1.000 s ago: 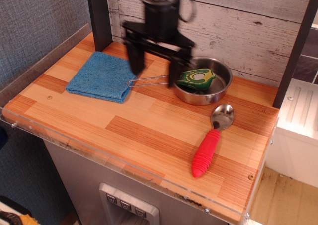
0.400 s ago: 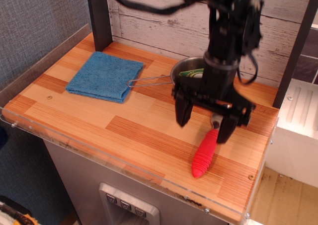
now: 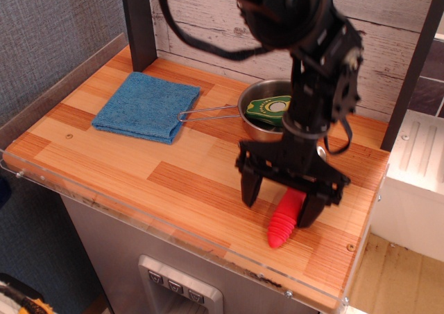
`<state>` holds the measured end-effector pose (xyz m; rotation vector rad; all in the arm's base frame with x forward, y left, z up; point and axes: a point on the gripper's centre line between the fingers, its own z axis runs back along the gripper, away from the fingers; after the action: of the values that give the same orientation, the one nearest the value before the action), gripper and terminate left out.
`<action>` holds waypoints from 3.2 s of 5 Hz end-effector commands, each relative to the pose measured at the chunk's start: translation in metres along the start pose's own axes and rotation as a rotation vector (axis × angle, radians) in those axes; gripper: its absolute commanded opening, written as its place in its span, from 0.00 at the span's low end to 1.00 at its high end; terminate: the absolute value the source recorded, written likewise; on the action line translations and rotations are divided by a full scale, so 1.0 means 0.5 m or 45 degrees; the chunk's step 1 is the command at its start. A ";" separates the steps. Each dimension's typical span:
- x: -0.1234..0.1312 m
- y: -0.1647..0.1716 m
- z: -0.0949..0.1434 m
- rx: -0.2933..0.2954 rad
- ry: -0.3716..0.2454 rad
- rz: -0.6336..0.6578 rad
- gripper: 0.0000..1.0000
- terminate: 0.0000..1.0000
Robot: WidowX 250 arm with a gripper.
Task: Take the spoon and place it on the blue cloth.
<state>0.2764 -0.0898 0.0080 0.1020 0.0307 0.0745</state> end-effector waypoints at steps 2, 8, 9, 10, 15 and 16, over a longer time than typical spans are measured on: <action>0.013 0.004 0.041 -0.037 -0.175 -0.099 0.00 0.00; 0.082 0.396 0.073 0.077 -0.116 -0.036 0.00 0.00; 0.104 0.414 0.049 0.106 -0.110 0.009 0.00 0.00; 0.122 0.422 0.031 0.110 -0.109 0.056 0.00 0.00; 0.058 0.335 0.114 0.063 -0.174 -0.048 1.00 0.00; 0.047 0.299 0.110 0.036 -0.171 -0.090 1.00 0.00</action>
<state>0.2909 0.0533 0.0625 0.1283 -0.0531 -0.0055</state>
